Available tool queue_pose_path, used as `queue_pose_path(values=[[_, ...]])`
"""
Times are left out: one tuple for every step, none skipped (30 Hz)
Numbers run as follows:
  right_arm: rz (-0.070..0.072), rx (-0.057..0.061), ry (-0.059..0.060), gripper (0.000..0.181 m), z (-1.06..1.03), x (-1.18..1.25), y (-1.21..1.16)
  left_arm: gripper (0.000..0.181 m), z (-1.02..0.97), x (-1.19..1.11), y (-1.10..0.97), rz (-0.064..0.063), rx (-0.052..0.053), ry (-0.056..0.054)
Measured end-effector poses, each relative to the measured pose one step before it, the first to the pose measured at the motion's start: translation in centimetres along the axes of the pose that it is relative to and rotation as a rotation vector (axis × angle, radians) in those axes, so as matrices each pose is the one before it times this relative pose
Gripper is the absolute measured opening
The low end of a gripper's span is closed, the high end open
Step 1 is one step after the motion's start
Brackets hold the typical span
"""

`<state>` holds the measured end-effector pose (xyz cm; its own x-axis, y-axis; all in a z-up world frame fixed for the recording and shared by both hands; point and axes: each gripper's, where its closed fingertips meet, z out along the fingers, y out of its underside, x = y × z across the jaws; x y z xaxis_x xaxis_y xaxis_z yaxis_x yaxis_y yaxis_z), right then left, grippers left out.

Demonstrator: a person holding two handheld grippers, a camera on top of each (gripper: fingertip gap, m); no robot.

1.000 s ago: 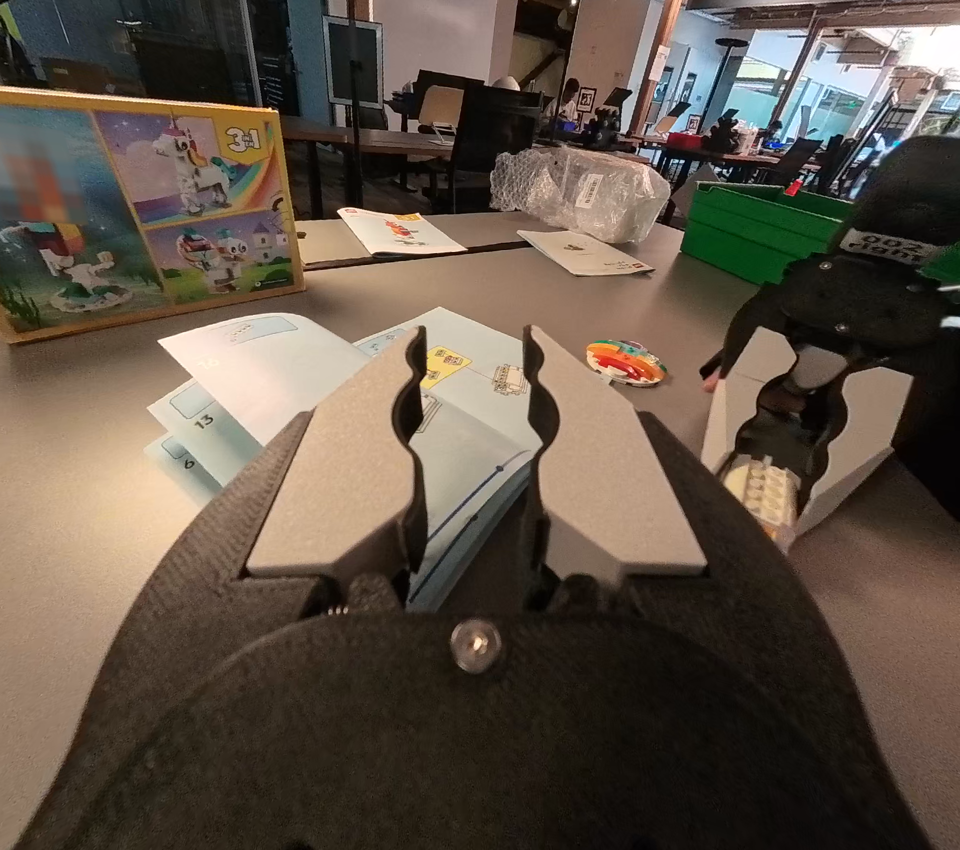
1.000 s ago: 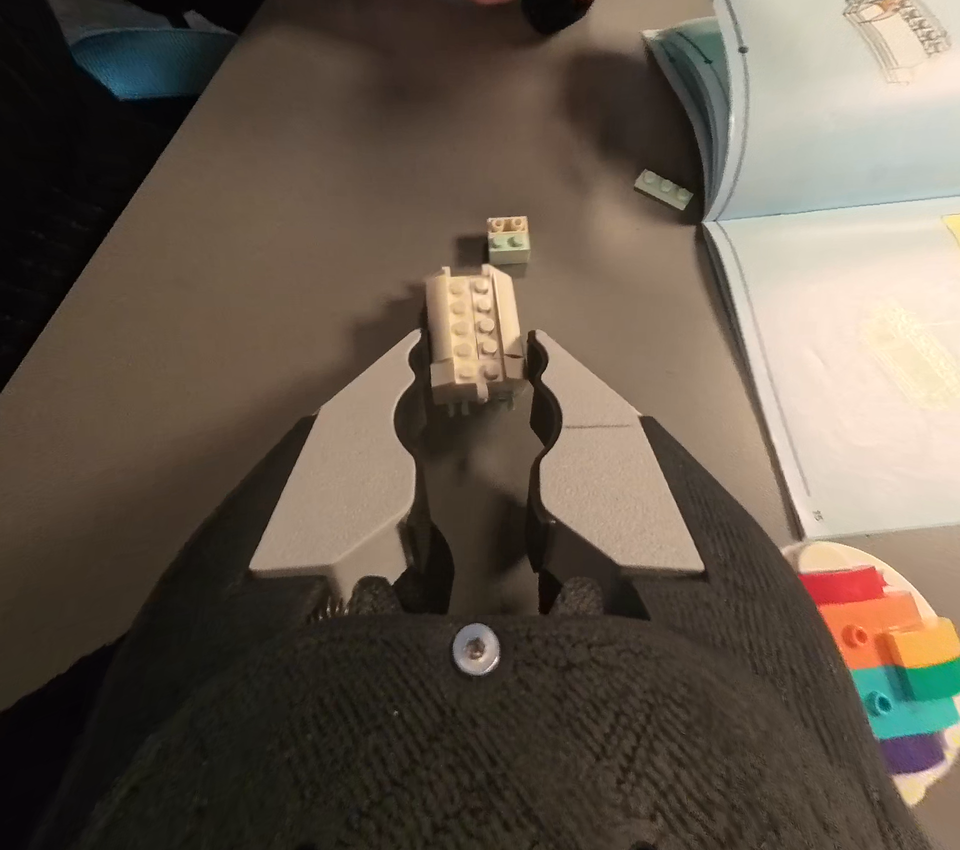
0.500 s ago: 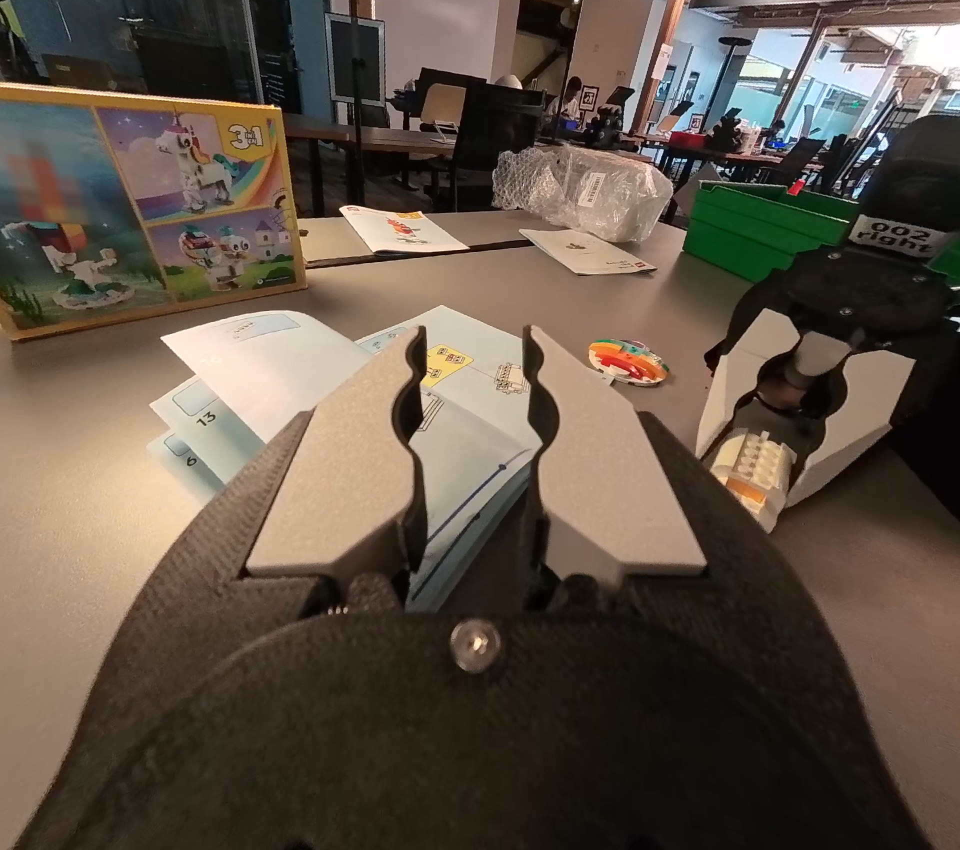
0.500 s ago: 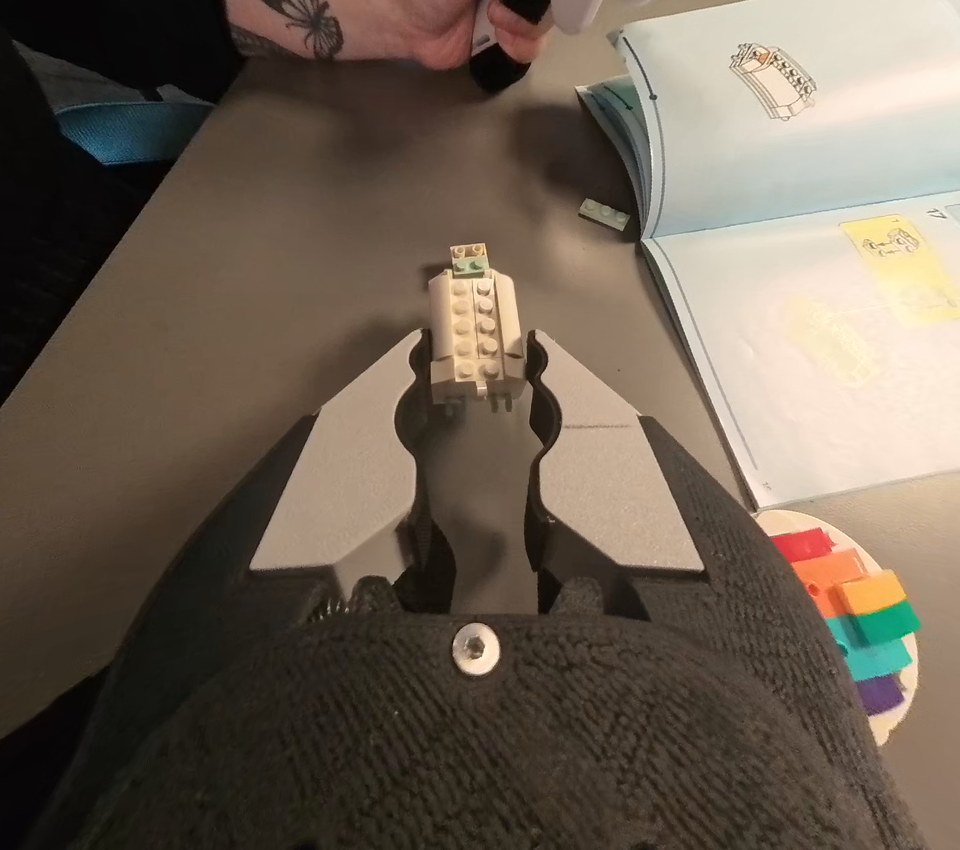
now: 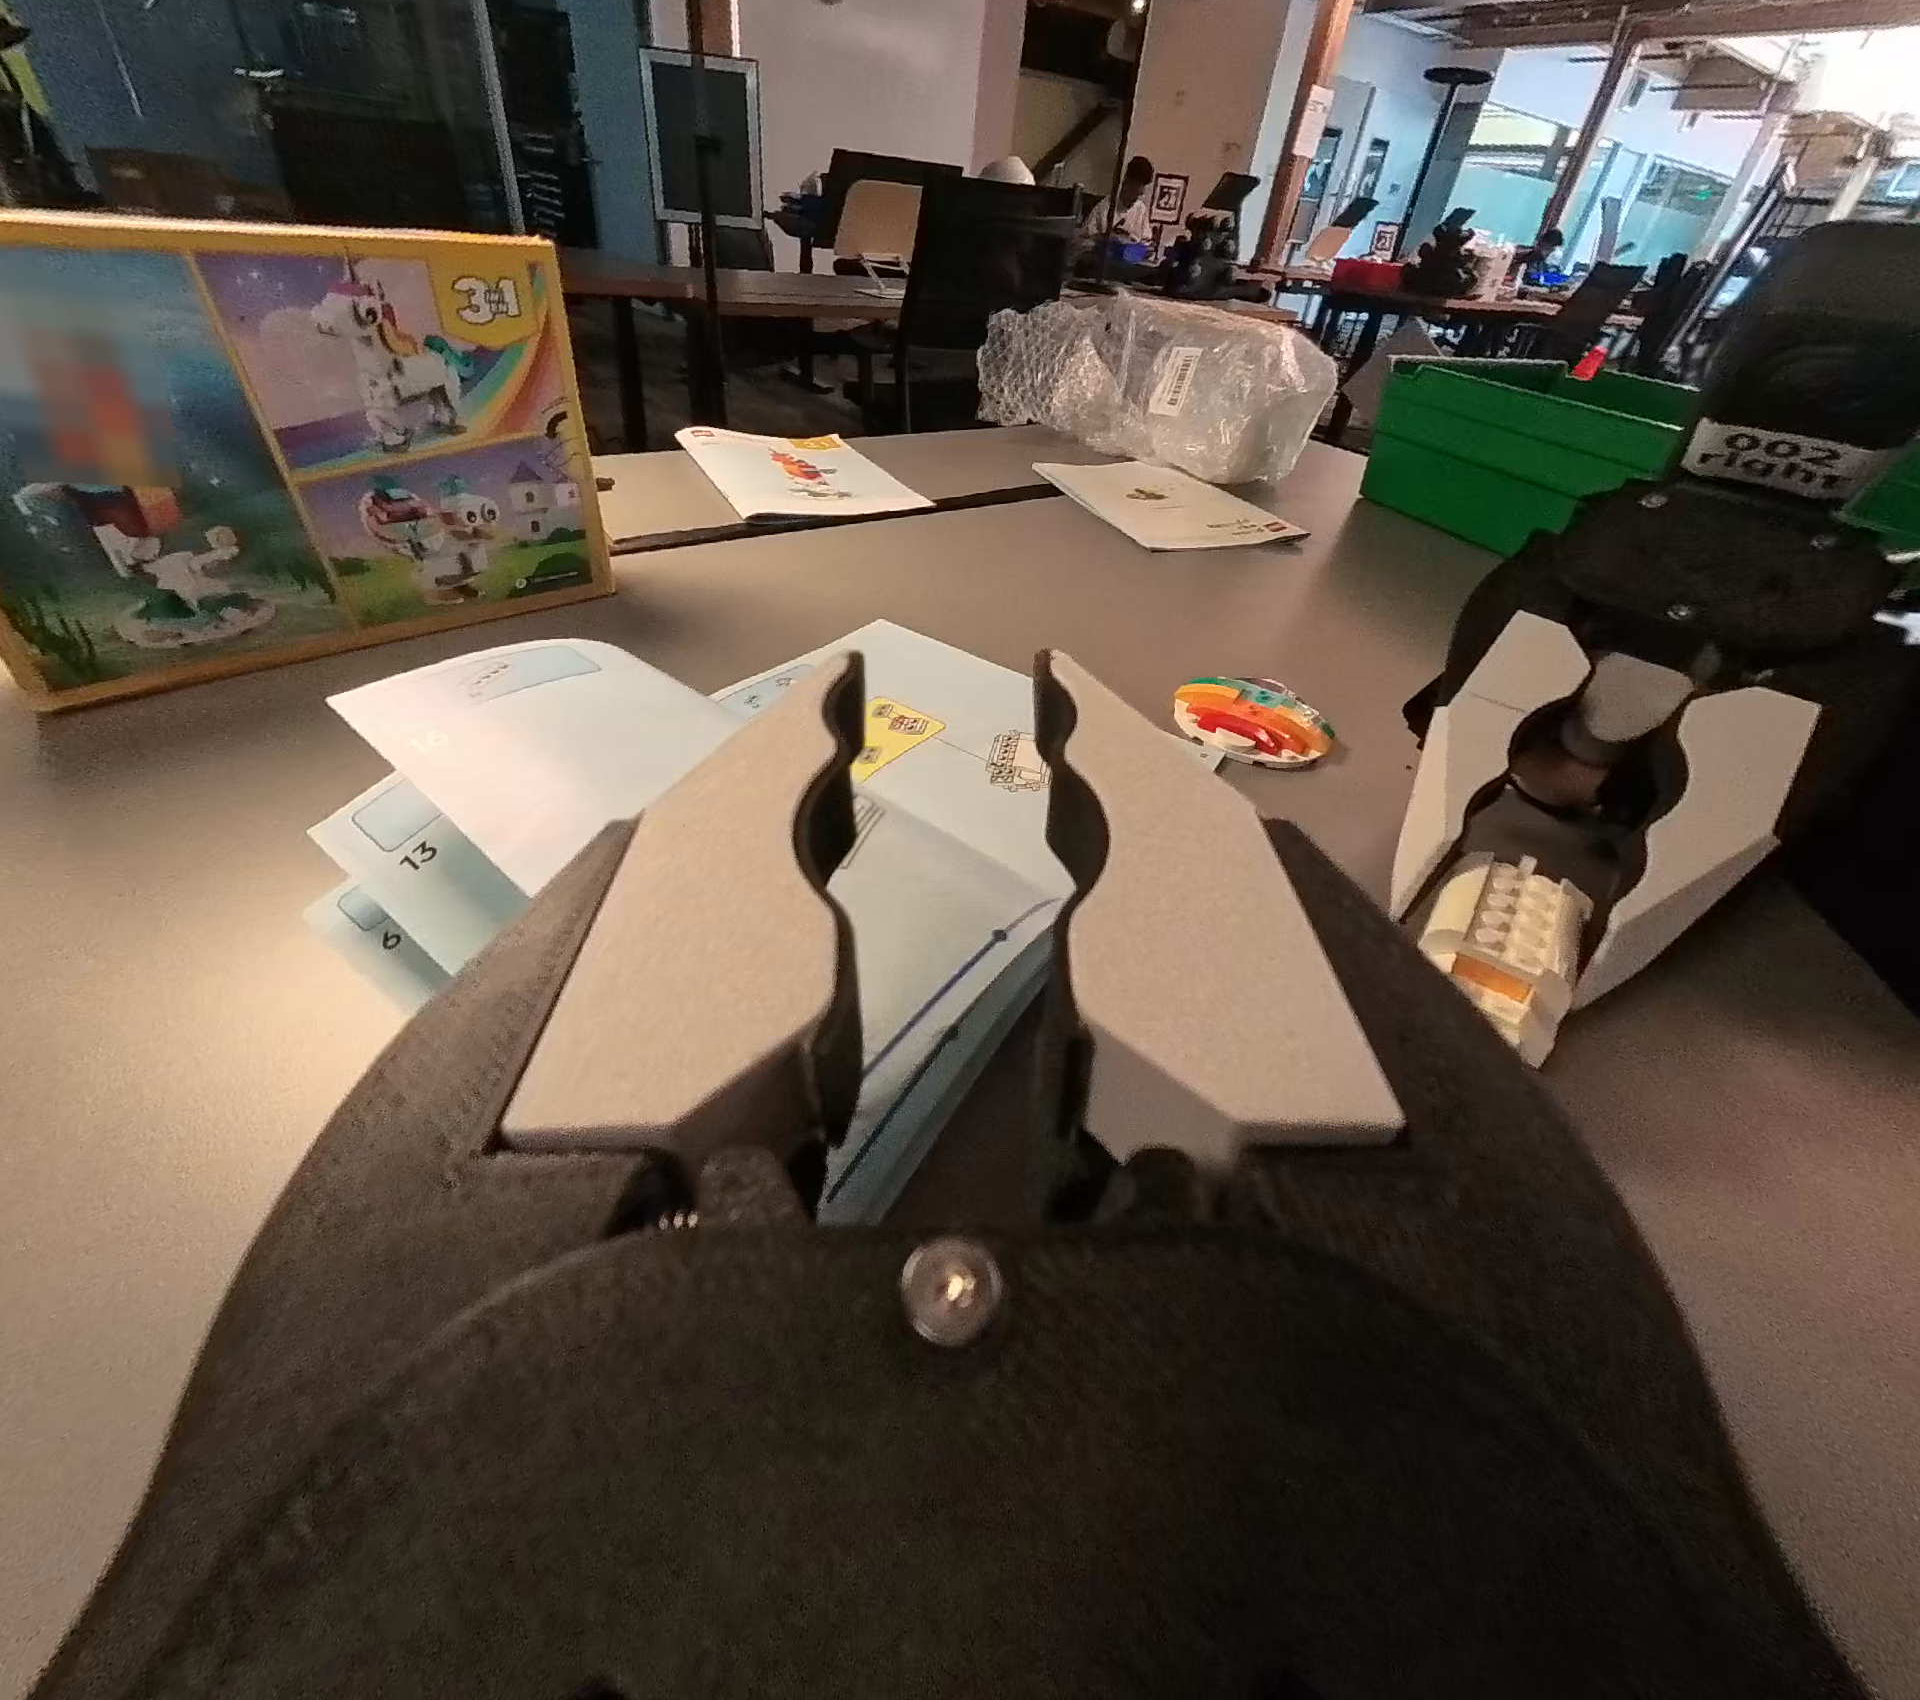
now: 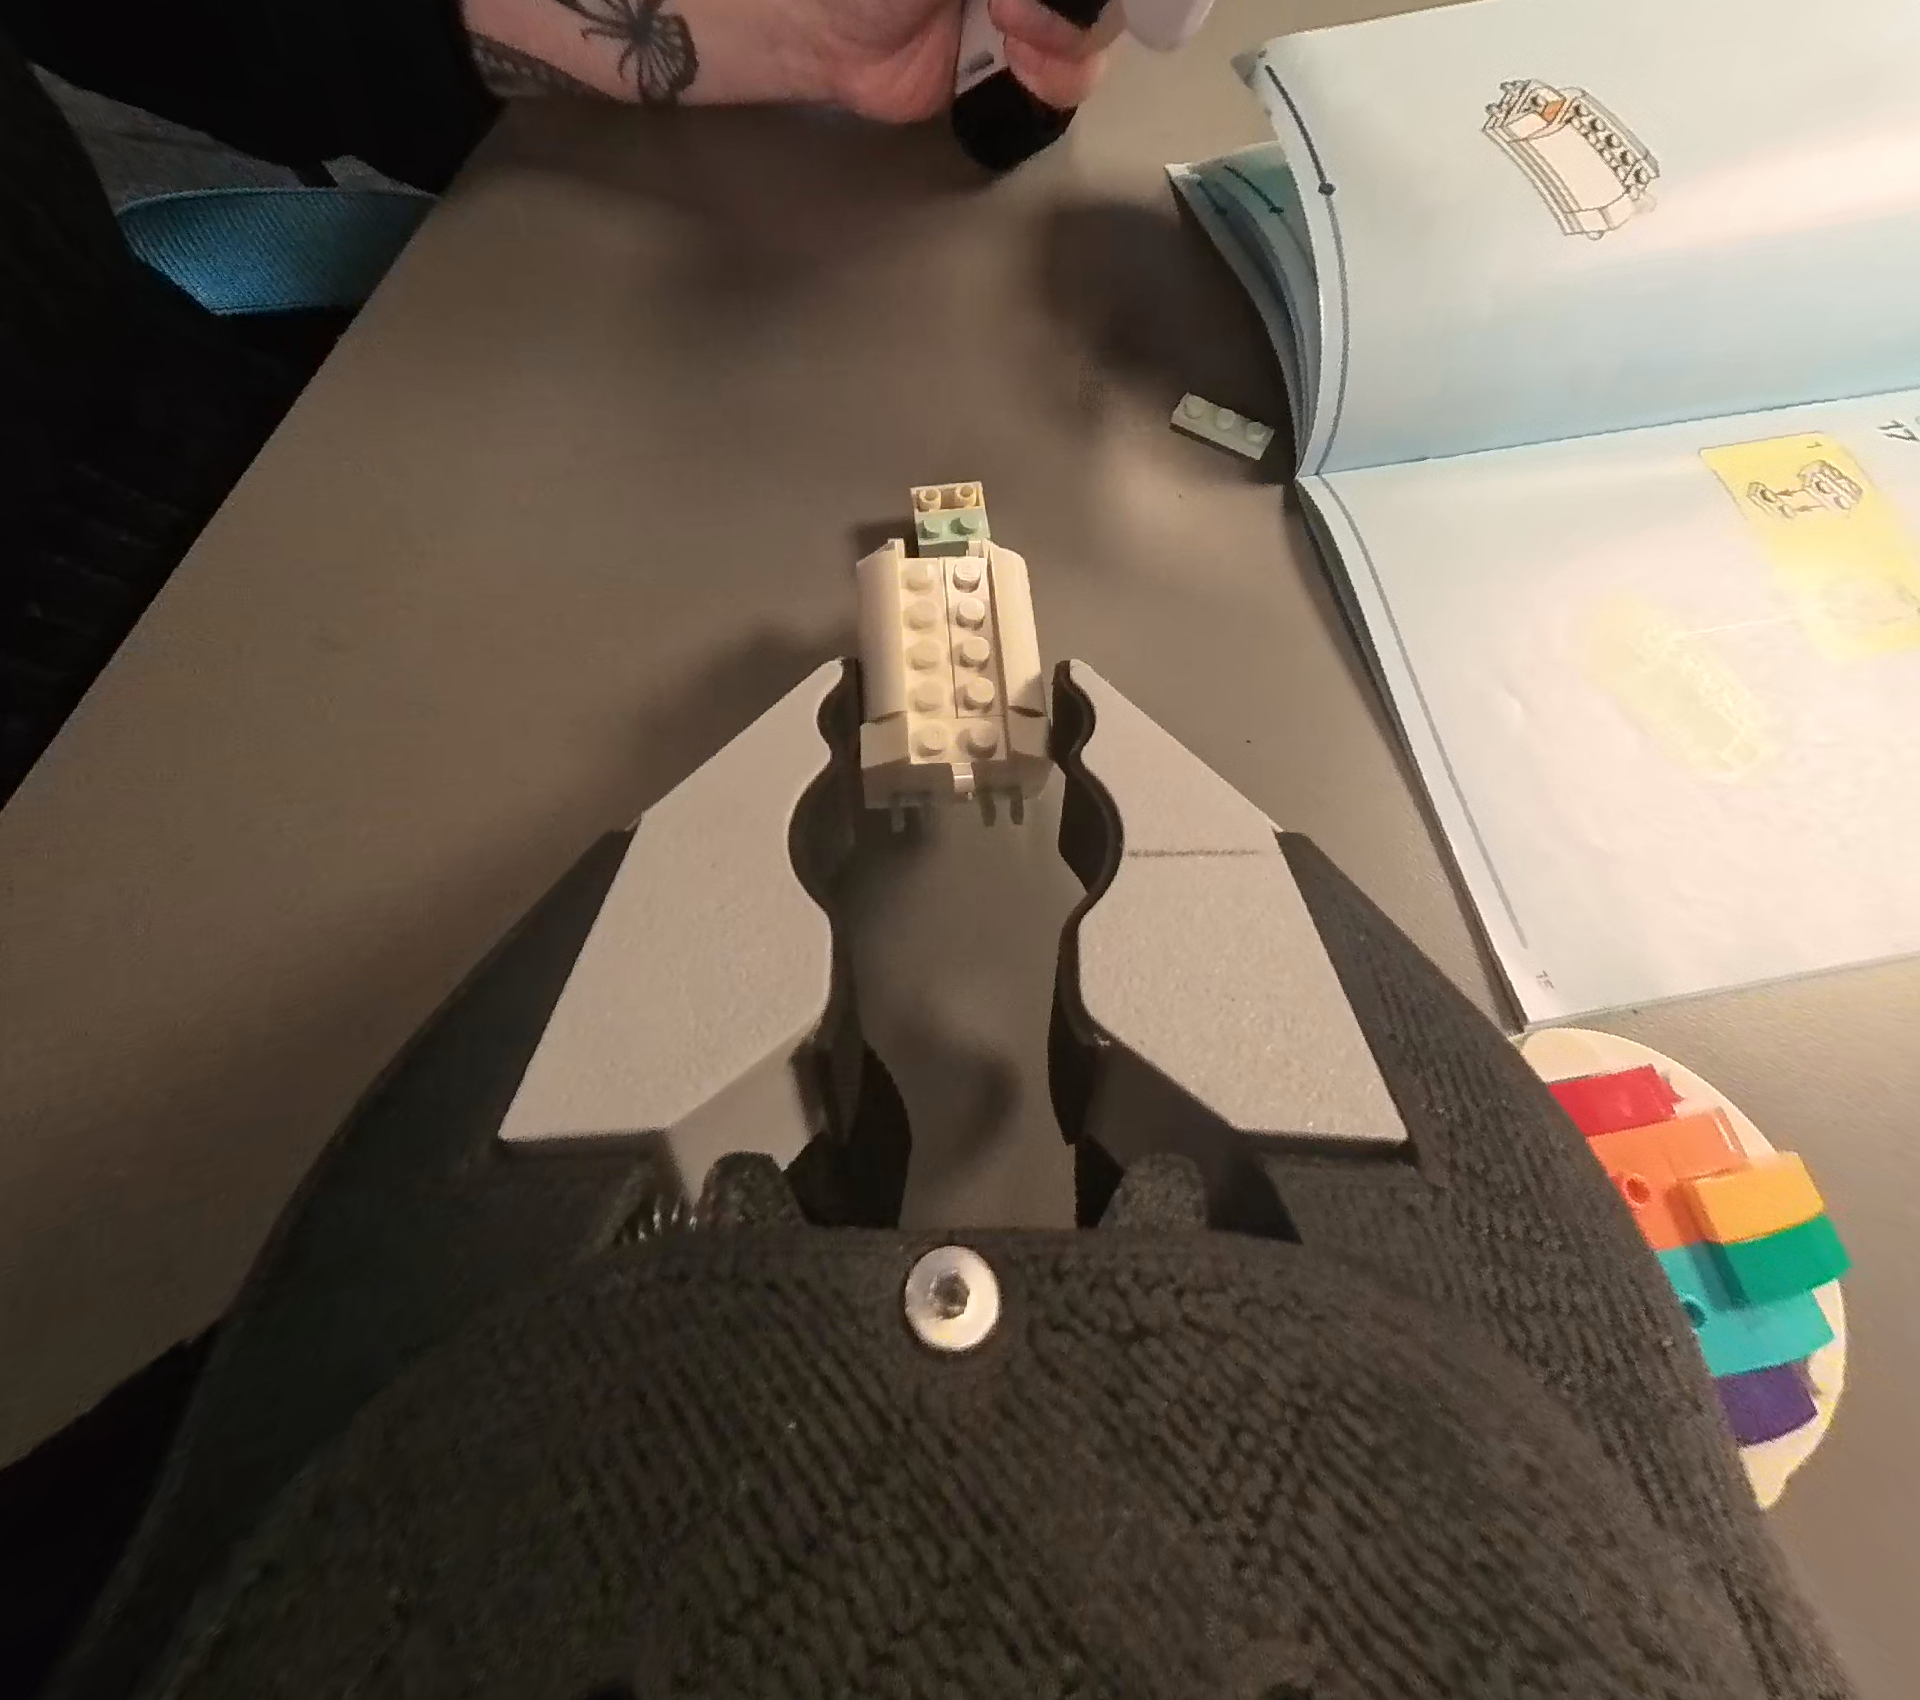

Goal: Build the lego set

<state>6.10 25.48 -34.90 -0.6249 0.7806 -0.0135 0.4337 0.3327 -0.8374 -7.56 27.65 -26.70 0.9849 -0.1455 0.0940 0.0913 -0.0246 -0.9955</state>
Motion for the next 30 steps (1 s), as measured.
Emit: queue_pose_path(values=[[0.0006,0.0015,0.0017,0.036,-0.012,0.029,-0.018,0.031,-0.071,0.192,-0.076,0.0184,0.0007,0.0050],[-0.0001,0.0023,0.0034,0.036,-0.031,0.038,-0.025,0.031,-0.095,0.402,-0.092,0.0236,-0.0022,0.0151],[-0.0029,0.0037,0.0065,0.036,-0.039,0.039,-0.044,0.029,-0.058,0.807,0.014,0.0252,-0.0099,0.0398],[-0.0073,0.0055,0.0116,0.036,-0.059,0.067,-0.062,0.029,-0.003,1.178,0.239,0.0146,-0.0278,0.0640],[-0.0110,0.0066,0.0162,0.035,-0.077,0.054,-0.078,0.031,0.085,1.454,0.415,-0.0017,-0.0413,0.0815],[-0.0121,0.0050,0.0150,0.035,-0.095,-0.023,-0.049,0.035,0.156,1.606,0.431,-0.0066,-0.0415,0.0888],[-0.0106,0.0009,0.0103,0.035,-0.087,-0.132,0.026,0.037,0.158,1.686,0.324,0.0079,-0.0314,0.0891],[-0.0091,-0.0020,0.0084,0.035,-0.102,-0.183,0.080,0.036,0.173,1.745,0.318,0.0332,-0.0308,0.0886],[-0.0087,-0.0020,0.0089,0.035,-0.117,-0.176,0.084,0.035,0.238,1.311,0.403,0.0481,-0.0390,0.0570],[-0.0080,-0.0014,0.0093,0.035,-0.120,-0.168,0.076,0.035,0.306,0.817,0.641,0.0535,-0.0516,0.0263],[-0.0061,-0.0012,0.0086,0.035,-0.132,-0.145,0.070,0.034,0.344,0.579,0.910,0.0483,-0.0633,0.0159],[-0.0038,-0.0008,0.0077,0.035,-0.117,-0.125,0.060,0.034,0.397,0.449,1.009,0.0318,-0.0620,0.0126],[-0.0022,-0.0009,0.0070,0.035,-0.116,-0.097,0.065,0.035,0.431,0.472,0.951,0.0116,-0.0522,0.0209],[-0.0018,-0.0011,0.0062,0.035,-0.093,-0.079,0.056,0.036,0.451,0.493,0.796,-0.0061,-0.0422,0.0295],[-0.0021,-0.0013,0.0051,0.035,-0.054,-0.064,0.048,0.038,0.411,0.440,0.652,-0.0148,-0.0362,0.0318],[-0.0024,-0.0012,0.0046,0.035,-0.046,-0.034,0.035,0.039,0.337,0.227,0.528,-0.0135,-0.0327,0.0206],[-0.0023,-0.0010,0.0042,0.035,-0.006,0.002,0.014,0.041,0.205,-0.004,0.258,-0.0062,-0.0220,0.0048],[-0.0003,-0.0023,0.0017,0.035,0.025,0.024,0.030,0.044,0.096,-0.222,0.019,-0.0012,-0.0049,-0.0129],[0.0034,-0.0045,-0.0022,0.035,0.037,0.009,0.053,0.045,-0.017,-0.187,-0.026,0.0037,0.0010,-0.0145],[0.0052,-0.0045,-0.0033,0.035,0.048,0.009,0.062,0.044,-0.045,-0.020,0.004,0.0023,0.0011,-0.0035],[0.0048,-0.0029,-0.0026,0.035,0.029,0.020,0.034,0.043,-0.057,-0.050,0.074,-0.0043,-0.0022,-0.0030],[0.0035,-0.0009,-0.0019,0.035,0.009,0.019,0.013,0.041,-0.048,-0.136,0.157,-0.0083,-0.0057,-0.0042],[0.0021,0.0007,-0.0005,0.035,-0.006,0.009,-0.010,0.039,-0.038,-0.254,0.154,-0.0116,-0.0070,-0.0091],[0.0010,0.0011,0.0004,0.035,-0.001,0.014,-0.008,0.037,-0.025,-0.281,0.154,-0.0116,-0.0064,-0.0091],[0.0004,0.0003,0.0004,0.035,-0.007,0.012,-0.009,0.035,-0.032,-0.145,0.104,-0.0099,-0.0035,-0.0009],[0.0002,-0.0009,0.0000,0.035,0.006,0.003,0.018,0.034,-0.023,-0.060,-0.011,-0.0101,0.0027,0.0033],[-0.0002,-0.0018,-0.0003,0.035,0.023,-0.003,0.014,0.033,-0.045,-0.031,-0.062,-0.0071,0.0056,0.0029],[-0.0005,-0.0024,-0.0003,0.035,0.029,-0.011,0.026,0.031,-0.059,-0.032,-0.075,-0.0046,0.0063,0.0011],[-0.0004,-0.0026,-0.0003,0.035,0.023,-0.003,0.033,0.029,-0.057,-0.038,-0.080,-0.0024,0.0066,-0.0003],[-0.0003,-0.0023,-0.0003,0.035,0.022,-0.017,0.029,0.028,-0.044,0.014,-0.046,-0.0018,0.0044,0.0022]])
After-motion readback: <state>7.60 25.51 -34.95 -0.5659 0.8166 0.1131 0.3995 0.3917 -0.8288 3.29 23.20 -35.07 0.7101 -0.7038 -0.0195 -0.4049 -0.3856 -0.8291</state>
